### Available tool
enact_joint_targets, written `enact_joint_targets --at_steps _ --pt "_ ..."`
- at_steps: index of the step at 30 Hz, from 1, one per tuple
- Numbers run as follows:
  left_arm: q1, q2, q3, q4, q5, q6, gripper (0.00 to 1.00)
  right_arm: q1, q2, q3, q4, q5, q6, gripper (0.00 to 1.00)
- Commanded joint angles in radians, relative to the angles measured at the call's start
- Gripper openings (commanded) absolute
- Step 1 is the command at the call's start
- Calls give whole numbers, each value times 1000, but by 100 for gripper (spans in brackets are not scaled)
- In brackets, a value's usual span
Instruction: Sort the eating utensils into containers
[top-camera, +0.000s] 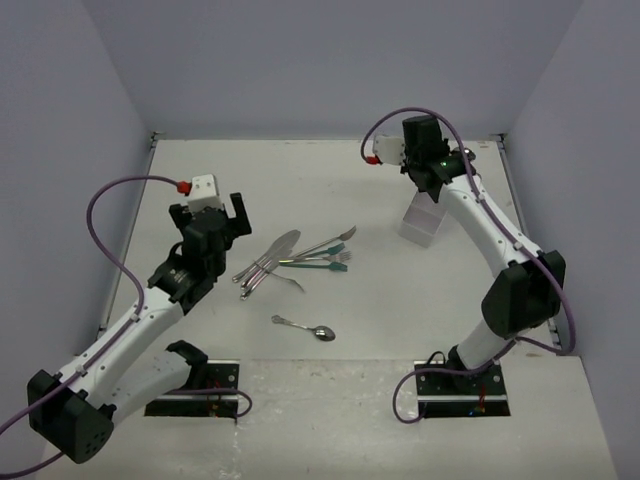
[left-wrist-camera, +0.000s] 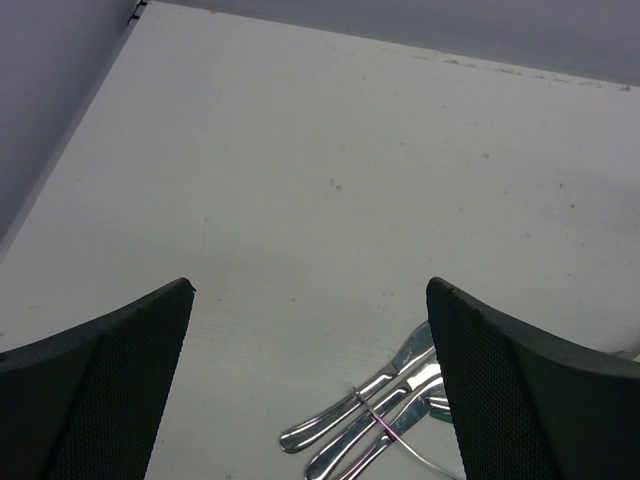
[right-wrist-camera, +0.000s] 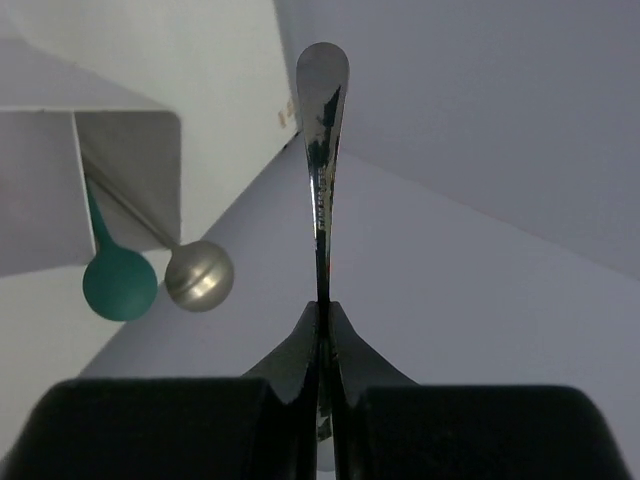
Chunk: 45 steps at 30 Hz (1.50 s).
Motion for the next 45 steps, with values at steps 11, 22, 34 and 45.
enact_joint_targets --at_steps 11,22,34,45 --pt "9 103 19 137 37 69 100 -106 -14 -176 -142 93 -302 0" --pt "11 153 22 128 46 72 100 -161 111 -183 15 89 -400 0" --pt "12 166 27 129 38 76 100 -131 124 -242 110 54 -411 37" --pt "12 85 19 99 37 51 100 -30 -14 -63 90 78 -187 99"
